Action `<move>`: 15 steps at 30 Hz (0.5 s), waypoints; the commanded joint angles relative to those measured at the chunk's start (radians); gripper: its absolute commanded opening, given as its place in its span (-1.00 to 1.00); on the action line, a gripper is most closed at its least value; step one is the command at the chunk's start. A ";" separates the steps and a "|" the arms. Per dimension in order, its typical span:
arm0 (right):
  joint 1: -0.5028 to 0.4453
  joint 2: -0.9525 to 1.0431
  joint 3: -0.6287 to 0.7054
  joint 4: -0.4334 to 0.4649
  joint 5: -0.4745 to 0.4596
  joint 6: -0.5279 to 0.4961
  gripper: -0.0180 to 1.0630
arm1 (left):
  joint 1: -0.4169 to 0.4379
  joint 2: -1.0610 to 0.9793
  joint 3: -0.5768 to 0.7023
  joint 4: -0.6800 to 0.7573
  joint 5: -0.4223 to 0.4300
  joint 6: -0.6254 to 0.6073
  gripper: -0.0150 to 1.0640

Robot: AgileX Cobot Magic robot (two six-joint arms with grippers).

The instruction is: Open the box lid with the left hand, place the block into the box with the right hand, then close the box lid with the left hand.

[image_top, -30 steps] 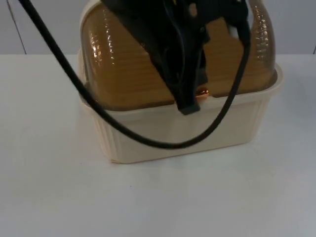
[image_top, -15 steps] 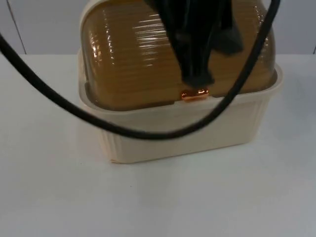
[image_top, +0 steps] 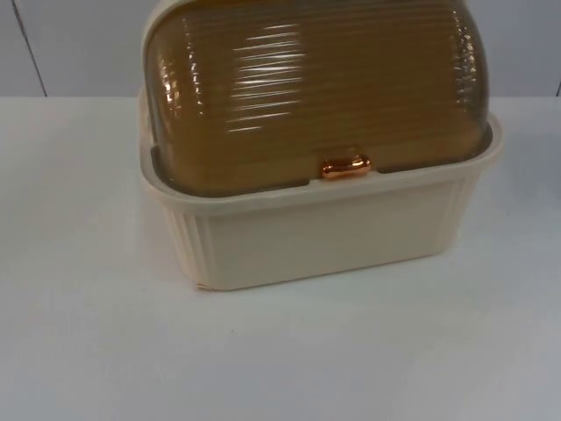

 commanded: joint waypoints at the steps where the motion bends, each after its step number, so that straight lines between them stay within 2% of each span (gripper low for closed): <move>1: -0.004 -0.010 -0.002 0.008 -0.001 -0.010 0.96 | 0.071 -0.008 0.004 -0.034 -0.020 -0.124 -0.98; 4: -0.004 -0.010 -0.002 0.008 -0.003 -0.010 0.96 | 0.242 -0.008 0.004 -0.034 0.063 -0.310 -0.98; 5: -0.004 -0.010 -0.002 0.008 -0.003 -0.010 0.96 | 0.242 -0.008 0.004 -0.034 0.063 -0.310 -0.98; 9: -0.004 -0.010 -0.002 0.008 -0.005 -0.010 0.96 | 0.452 -0.005 0.008 -0.032 0.285 -0.453 -0.98; 10: -0.004 -0.010 -0.002 0.008 -0.005 -0.010 0.96 | 0.452 -0.005 0.008 -0.032 0.285 -0.453 -0.98; 13: -0.004 -0.010 -0.002 0.010 -0.007 -0.010 0.96 | 0.546 0.028 0.008 0.023 0.450 -0.456 -0.98; 15: -0.004 -0.010 -0.002 0.012 -0.008 -0.010 0.96 | 0.558 0.060 0.010 0.113 0.510 -0.472 -0.98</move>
